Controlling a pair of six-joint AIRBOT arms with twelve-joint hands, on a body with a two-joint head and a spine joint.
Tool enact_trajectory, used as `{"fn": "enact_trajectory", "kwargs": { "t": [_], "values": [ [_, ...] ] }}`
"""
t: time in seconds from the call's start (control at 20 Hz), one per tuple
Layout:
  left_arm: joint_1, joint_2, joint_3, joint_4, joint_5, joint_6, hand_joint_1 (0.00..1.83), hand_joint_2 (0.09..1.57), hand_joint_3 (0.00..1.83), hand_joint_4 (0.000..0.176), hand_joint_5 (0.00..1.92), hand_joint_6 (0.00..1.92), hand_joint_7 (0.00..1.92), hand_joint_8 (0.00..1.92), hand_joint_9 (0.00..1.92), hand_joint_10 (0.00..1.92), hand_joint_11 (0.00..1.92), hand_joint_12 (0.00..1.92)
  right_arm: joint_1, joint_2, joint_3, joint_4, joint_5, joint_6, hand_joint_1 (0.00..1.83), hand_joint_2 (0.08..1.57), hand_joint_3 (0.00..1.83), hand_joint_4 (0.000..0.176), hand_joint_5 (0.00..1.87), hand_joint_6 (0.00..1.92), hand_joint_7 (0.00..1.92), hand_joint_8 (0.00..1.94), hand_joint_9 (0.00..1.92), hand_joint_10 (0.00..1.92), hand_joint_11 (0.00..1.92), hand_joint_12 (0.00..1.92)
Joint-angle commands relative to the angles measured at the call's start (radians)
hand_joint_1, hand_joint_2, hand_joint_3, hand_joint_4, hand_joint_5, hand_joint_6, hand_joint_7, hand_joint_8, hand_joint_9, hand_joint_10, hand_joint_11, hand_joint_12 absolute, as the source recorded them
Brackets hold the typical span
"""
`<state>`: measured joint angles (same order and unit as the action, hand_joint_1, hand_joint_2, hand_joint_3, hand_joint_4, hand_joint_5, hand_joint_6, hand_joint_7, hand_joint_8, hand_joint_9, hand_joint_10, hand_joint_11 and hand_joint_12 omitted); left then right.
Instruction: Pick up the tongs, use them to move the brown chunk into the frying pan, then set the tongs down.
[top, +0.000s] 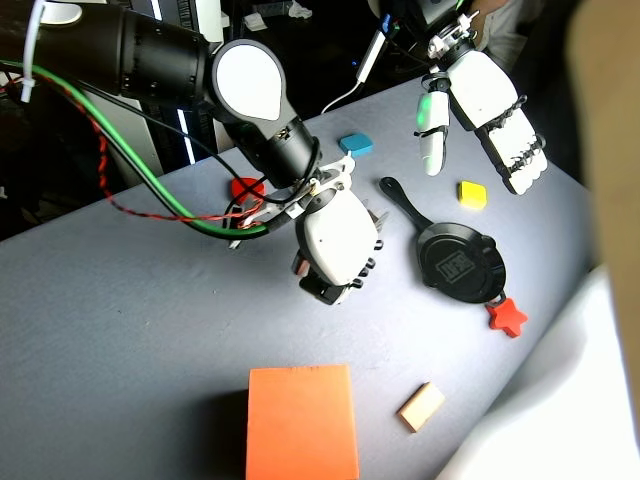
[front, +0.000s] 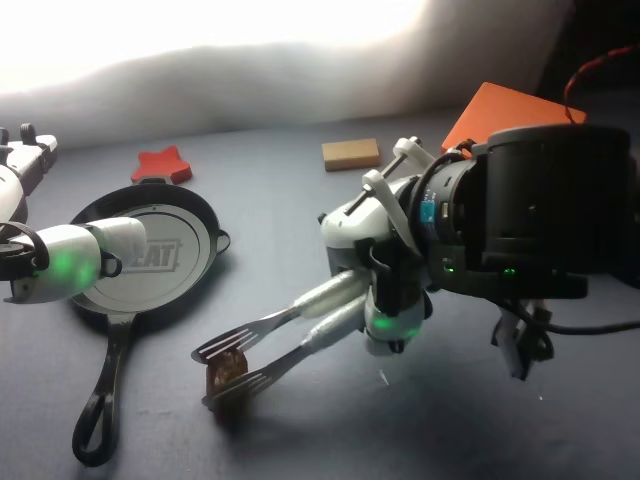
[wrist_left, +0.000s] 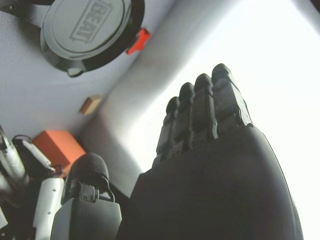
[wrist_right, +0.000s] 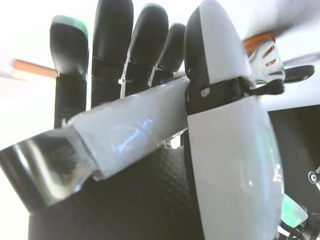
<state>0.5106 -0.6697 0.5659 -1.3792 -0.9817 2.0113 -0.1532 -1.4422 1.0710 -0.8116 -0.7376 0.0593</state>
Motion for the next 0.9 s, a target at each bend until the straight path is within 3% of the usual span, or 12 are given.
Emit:
{"fn": "enact_trajectory", "kwargs": {
  "t": [0.0, 0.2, 0.3, 0.35, 0.4, 0.45, 0.5, 0.6, 0.65, 0.7, 0.75, 0.85],
  "values": [
    [-0.011, 0.009, 0.000, 0.066, -0.075, -0.002, 0.00, 1.19, 0.00, 0.000, 0.03, 0.00, 0.06, 0.00, 0.02, 0.00, 0.00, 0.00, 0.001, 0.007, -0.008, -0.038, 0.035, -0.005, 1.26, 1.09, 0.00, 0.000, 0.94, 0.96, 1.17, 0.83, 1.17, 0.92, 0.85, 1.59],
    [-0.009, 0.009, -0.001, 0.062, -0.075, -0.002, 0.00, 1.19, 0.00, 0.000, 0.03, 0.01, 0.06, 0.01, 0.03, 0.01, 0.01, 0.00, 0.004, 0.014, -0.011, -0.038, 0.038, -0.008, 1.28, 1.07, 0.00, 0.000, 0.98, 0.84, 1.19, 0.85, 1.21, 1.10, 0.92, 1.69],
    [-0.008, 0.009, 0.000, 0.059, -0.075, -0.002, 0.00, 1.19, 0.00, 0.000, 0.02, 0.00, 0.05, 0.00, 0.01, 0.00, 0.00, 0.00, 0.009, 0.014, -0.011, -0.038, 0.039, -0.010, 1.08, 1.14, 0.00, 0.000, 0.94, 1.07, 1.32, 0.63, 1.23, 1.16, 0.95, 1.70],
    [-0.007, 0.009, -0.001, 0.056, -0.075, -0.002, 0.00, 1.19, 0.00, 0.000, 0.02, 0.00, 0.05, 0.00, 0.02, 0.00, 0.00, 0.00, 0.011, 0.014, -0.011, -0.038, 0.039, -0.010, 1.03, 1.16, 0.00, 0.012, 0.90, 1.14, 1.36, 0.68, 1.21, 1.19, 0.92, 1.69],
    [-0.005, 0.008, -0.002, 0.050, -0.075, -0.001, 0.00, 1.20, 0.00, 0.000, 0.03, 0.01, 0.06, 0.01, 0.03, 0.01, 0.01, 0.00, 0.014, 0.014, -0.011, -0.038, 0.039, -0.010, 0.77, 1.24, 0.02, 0.000, 1.00, 0.91, 1.36, 0.90, 1.21, 1.32, 0.92, 1.72],
    [-0.004, 0.008, -0.003, 0.048, -0.075, -0.001, 0.00, 1.19, 0.00, 0.000, 0.03, 0.01, 0.07, 0.01, 0.03, 0.01, 0.01, 0.00, 0.015, 0.014, -0.011, -0.038, 0.039, -0.010, 0.61, 1.30, 0.02, 0.000, 1.04, 1.00, 1.36, 1.30, 1.26, 1.59, 0.98, 1.85],
    [-0.003, 0.008, -0.002, 0.048, -0.075, 0.001, 0.00, 1.19, 0.00, 0.000, 0.04, 0.01, 0.07, 0.01, 0.03, 0.01, 0.01, 0.00, 0.016, 0.015, -0.011, -0.038, 0.040, -0.010, 0.52, 1.37, 0.02, 0.000, 1.06, 1.17, 1.38, 1.46, 1.32, 1.68, 1.08, 1.90],
    [-0.001, 0.008, -0.003, 0.047, -0.075, 0.002, 0.00, 1.19, 0.00, 0.000, 0.03, 0.01, 0.06, 0.01, 0.03, 0.01, 0.01, 0.00, 0.019, 0.017, -0.011, -0.038, 0.042, -0.011, 0.52, 1.41, 0.01, 0.000, 1.17, 1.59, 1.44, 1.62, 1.45, 1.77, 1.28, 1.92],
    [-0.001, 0.008, -0.003, 0.047, -0.075, 0.002, 0.00, 1.19, 0.00, 0.000, 0.04, 0.01, 0.07, 0.01, 0.04, 0.01, 0.02, 0.01, 0.020, 0.018, -0.011, -0.038, 0.042, -0.012, 0.46, 1.47, 0.01, 0.056, 1.25, 1.79, 1.48, 1.69, 1.51, 1.83, 1.40, 1.92],
    [-0.001, 0.008, -0.003, 0.047, -0.075, 0.002, 0.00, 1.19, 0.00, 0.000, 0.04, 0.01, 0.07, 0.01, 0.04, 0.01, 0.01, 0.01, 0.021, 0.019, -0.011, -0.038, 0.042, -0.012, 0.44, 1.51, 0.01, 0.152, 1.27, 1.89, 1.50, 1.77, 1.54, 1.90, 1.48, 1.92],
    [-0.001, 0.008, -0.003, 0.047, -0.075, 0.002, 0.00, 1.19, 0.00, 0.000, 0.03, 0.00, 0.06, 0.00, 0.03, 0.01, 0.01, 0.01, 0.023, 0.021, -0.012, -0.039, 0.042, -0.013, 0.53, 1.53, 0.01, 0.171, 1.31, 1.92, 1.51, 1.88, 1.59, 1.92, 1.59, 1.92],
    [-0.002, 0.008, -0.003, 0.047, -0.075, 0.002, 0.00, 1.20, 0.00, 0.000, 0.04, 0.01, 0.07, 0.00, 0.04, 0.01, 0.01, 0.00, 0.026, 0.028, -0.017, -0.039, 0.042, -0.021, 0.82, 1.48, 0.00, 0.176, 1.32, 1.92, 1.51, 1.94, 1.62, 1.92, 1.68, 1.92]
  ]
}}
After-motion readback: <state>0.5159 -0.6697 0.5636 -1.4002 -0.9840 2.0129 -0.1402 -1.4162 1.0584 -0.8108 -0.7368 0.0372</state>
